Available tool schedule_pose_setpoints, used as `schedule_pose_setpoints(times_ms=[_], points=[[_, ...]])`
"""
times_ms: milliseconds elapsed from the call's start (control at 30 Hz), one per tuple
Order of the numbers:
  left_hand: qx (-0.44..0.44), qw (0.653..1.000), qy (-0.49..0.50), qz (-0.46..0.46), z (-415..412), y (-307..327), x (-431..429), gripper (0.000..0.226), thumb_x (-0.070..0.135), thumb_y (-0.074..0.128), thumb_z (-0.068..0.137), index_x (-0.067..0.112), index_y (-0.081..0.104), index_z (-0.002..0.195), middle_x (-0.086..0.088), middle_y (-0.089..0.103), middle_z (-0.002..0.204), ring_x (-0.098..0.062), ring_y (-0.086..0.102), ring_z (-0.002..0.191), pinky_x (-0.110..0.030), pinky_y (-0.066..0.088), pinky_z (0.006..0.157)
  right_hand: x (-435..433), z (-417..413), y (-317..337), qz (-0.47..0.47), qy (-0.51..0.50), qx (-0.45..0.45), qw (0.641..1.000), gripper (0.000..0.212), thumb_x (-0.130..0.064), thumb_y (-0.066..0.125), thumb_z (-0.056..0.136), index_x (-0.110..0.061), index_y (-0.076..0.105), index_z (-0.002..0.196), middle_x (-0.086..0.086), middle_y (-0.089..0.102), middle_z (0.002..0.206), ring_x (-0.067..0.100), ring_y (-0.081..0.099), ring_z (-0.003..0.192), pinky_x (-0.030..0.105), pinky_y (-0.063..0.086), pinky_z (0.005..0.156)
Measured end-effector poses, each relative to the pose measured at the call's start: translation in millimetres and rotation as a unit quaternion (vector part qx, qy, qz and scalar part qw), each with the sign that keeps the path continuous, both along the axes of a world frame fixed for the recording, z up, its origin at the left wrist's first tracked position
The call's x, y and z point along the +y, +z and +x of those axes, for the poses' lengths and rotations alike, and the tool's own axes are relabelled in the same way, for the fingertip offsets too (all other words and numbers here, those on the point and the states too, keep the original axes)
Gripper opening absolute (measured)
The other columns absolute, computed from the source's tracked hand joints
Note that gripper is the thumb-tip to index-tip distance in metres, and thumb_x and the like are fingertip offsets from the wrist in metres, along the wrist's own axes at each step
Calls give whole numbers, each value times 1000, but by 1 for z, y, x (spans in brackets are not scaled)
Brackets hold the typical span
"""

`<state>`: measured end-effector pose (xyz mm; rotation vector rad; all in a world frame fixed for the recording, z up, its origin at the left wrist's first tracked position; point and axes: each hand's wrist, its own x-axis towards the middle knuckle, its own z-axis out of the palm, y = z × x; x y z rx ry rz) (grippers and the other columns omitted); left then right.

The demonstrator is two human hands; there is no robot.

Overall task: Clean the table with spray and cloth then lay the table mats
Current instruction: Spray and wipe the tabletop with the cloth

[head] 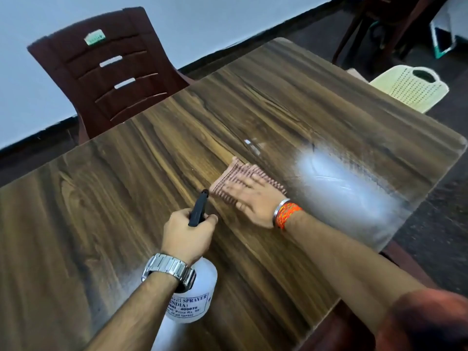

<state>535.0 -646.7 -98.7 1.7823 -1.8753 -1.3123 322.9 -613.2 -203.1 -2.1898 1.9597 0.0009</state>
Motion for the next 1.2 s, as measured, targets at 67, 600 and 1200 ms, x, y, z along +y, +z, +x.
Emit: schedule_pose_setpoints(times_ms=[67,600,1200], points=[[6,1000,9,-4,0,-2,-9,22,31,75,79,12,69,69,-5,65,56,-40,69,66,-44,58,67,-35,-37,2,-17,-87,12,996,64,-48,10,89,-33,19,150,-12,21,157,19,12,146,43,3,118],[19,1000,21,10,11,2,8,17,29,76,81,14,73,74,-13,76,75,-42,71,73,-47,59,71,56,-42,2,-21,-190,5,981,58,-48,13,93,-36,18,150,-15,20,157,17,11,146,45,3,118],[41,998,49,1,148,22,90,22,33,72,72,12,71,67,-9,72,64,-37,70,66,-41,61,68,197,250,4,-38,-176,-25,983,60,-44,42,87,-28,38,144,-10,35,151,25,32,140,47,15,111]])
